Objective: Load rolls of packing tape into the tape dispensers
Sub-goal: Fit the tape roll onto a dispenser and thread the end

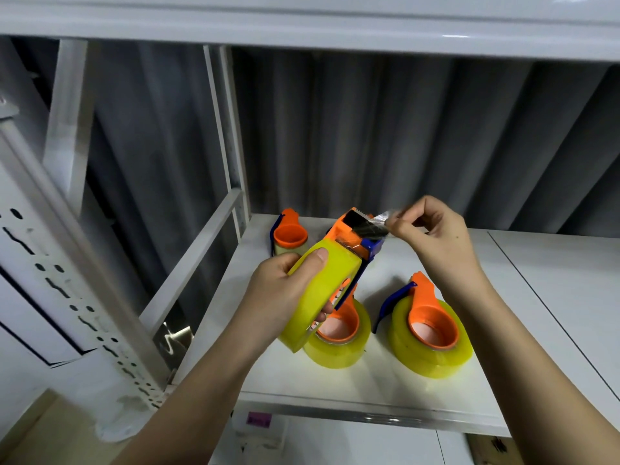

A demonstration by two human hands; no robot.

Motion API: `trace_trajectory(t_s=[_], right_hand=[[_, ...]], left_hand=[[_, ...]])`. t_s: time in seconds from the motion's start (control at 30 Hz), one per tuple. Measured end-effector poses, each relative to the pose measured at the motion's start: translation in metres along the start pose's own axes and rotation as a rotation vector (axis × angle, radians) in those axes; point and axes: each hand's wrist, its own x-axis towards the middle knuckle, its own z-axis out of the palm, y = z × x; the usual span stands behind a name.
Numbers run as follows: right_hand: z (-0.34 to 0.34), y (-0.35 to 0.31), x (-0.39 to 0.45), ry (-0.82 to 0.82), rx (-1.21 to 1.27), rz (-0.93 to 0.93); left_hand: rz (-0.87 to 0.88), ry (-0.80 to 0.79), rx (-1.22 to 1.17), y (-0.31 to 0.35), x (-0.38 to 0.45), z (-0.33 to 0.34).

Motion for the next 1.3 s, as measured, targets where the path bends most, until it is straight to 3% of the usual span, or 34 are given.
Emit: trace_trajectory(t_s=[0.3, 0.7, 1.0, 1.1, 1.3], right_hand=[[-0.001, -0.004, 0.001, 0.048, -0.015, 0.023], [-0.008, -0.012, 0.028, -0.263, -0.114, 0.156], [0.012, -0.020, 0.030, -0.513, -0.043, 0.337], [0.034, -0.027, 0.032, -0.569, -0.070, 0.290], [0.087, -0.037, 0.024, -0.594, -0.339, -0.001]], left_hand=[[0.003, -0.035, 0.053, -0.001, -0.004, 0.000], [0.018, -0.069, 0.100, -0.005, -0.004, -0.007], [0.020, 0.007, 0.093, -0.013, -0.012, -0.022], [-0.016, 0.066, 0.061, -0.018, -0.023, -0.035], [-0.194, 0.184, 0.007, -0.029, -0.037, -0.069]])
